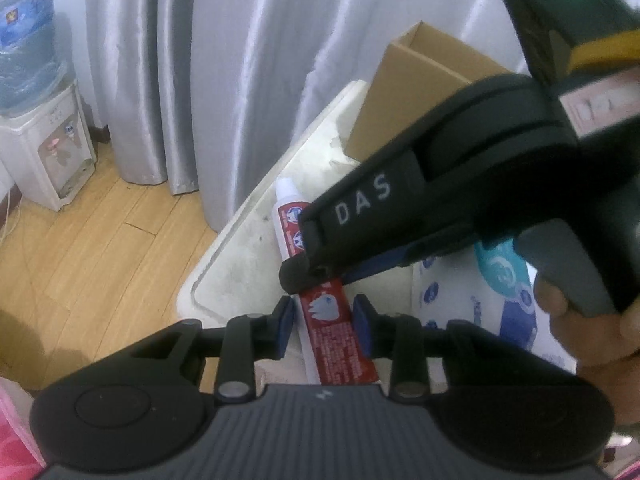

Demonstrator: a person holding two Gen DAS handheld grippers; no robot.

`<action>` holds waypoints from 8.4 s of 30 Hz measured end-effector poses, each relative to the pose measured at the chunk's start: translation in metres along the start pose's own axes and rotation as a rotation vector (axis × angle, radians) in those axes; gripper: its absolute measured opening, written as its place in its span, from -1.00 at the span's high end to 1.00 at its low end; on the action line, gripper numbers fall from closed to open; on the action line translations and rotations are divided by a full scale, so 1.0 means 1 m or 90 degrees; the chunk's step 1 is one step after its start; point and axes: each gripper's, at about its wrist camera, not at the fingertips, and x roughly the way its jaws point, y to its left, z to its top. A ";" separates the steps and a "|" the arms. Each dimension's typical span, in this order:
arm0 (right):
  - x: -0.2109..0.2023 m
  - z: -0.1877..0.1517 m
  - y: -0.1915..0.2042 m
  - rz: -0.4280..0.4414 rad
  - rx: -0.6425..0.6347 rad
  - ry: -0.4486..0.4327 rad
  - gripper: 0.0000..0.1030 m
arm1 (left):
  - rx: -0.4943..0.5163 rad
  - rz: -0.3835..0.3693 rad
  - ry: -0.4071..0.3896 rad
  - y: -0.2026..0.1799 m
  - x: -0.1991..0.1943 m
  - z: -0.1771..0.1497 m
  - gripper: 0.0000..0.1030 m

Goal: Organize objects
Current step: 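Lift the toothpaste tube with the right gripper and carry it over the box, then lower the tube into the box and open the right gripper, then withdraw the right gripper from the box toward the wet-wipe pack, then move the right gripper down toward the small white box beside the wipes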

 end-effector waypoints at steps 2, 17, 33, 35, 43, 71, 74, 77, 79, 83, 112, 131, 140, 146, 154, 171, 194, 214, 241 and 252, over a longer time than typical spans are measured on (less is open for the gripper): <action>-0.001 -0.003 0.001 0.003 -0.005 0.003 0.42 | -0.002 -0.001 -0.001 -0.001 -0.004 -0.003 0.35; 0.002 -0.005 -0.001 0.020 -0.003 -0.017 0.40 | -0.005 0.019 -0.012 -0.003 0.001 -0.001 0.28; -0.007 -0.006 -0.010 0.066 0.039 -0.032 0.43 | 0.011 0.013 -0.025 -0.005 -0.011 0.004 0.34; -0.011 -0.007 -0.010 0.069 0.042 -0.035 0.43 | 0.011 0.012 -0.028 -0.007 -0.014 0.005 0.35; -0.029 -0.013 -0.009 0.084 0.049 -0.052 0.43 | 0.020 0.013 -0.046 -0.017 -0.029 0.008 0.36; -0.166 -0.053 -0.071 0.126 0.088 -0.195 0.43 | 0.142 -0.015 -0.125 -0.145 -0.089 0.030 0.36; -0.184 -0.055 -0.091 0.130 0.106 -0.218 0.43 | 0.162 -0.027 -0.128 -0.168 -0.087 0.040 0.37; -0.200 -0.055 -0.114 0.132 0.125 -0.238 0.43 | 0.180 -0.041 -0.131 -0.192 -0.084 0.052 0.37; -0.212 -0.053 -0.130 0.130 0.136 -0.252 0.43 | 0.194 -0.051 -0.133 -0.208 -0.078 0.062 0.37; -0.237 -0.045 -0.165 0.117 0.156 -0.281 0.43 | 0.221 -0.073 -0.135 -0.241 -0.066 0.082 0.37; -0.217 -0.013 -0.313 -0.024 0.234 -0.252 0.43 | 0.266 -0.171 0.035 -0.318 0.086 0.110 0.39; -0.289 -0.061 -0.275 -0.019 0.197 -0.361 0.33 | 0.242 -0.130 -0.046 -0.292 0.006 0.103 -0.43; -0.331 -0.122 -0.231 -0.022 0.176 -0.457 -0.25 | 0.242 -0.086 -0.130 -0.264 -0.077 0.076 -0.86; -0.335 -0.170 -0.191 -0.059 0.142 -0.484 -0.68 | 0.182 -0.054 -0.143 -0.225 -0.111 0.048 -0.98; -0.320 -0.201 -0.132 -0.112 0.100 -0.473 -0.82 | 0.124 -0.023 -0.149 -0.172 -0.140 0.009 -0.98; -0.284 -0.213 -0.016 -0.180 -0.033 -0.431 -0.98 | -0.009 0.024 -0.146 -0.051 -0.169 -0.040 -1.00; -0.229 -0.186 -0.039 -0.235 -0.071 -0.356 -0.98 | 0.004 0.012 -0.104 -0.031 -0.121 -0.040 -1.00; -0.157 -0.126 -0.118 -0.044 0.002 -0.272 -0.92 | 0.126 -0.057 0.006 -0.101 -0.044 -0.054 -0.89; -0.122 -0.097 -0.147 0.046 -0.022 -0.201 -0.43 | 0.073 -0.149 0.092 -0.123 -0.004 -0.048 -0.74; -0.123 -0.108 -0.144 0.076 -0.045 -0.170 -0.46 | 0.057 -0.142 0.090 -0.122 -0.004 -0.049 -0.74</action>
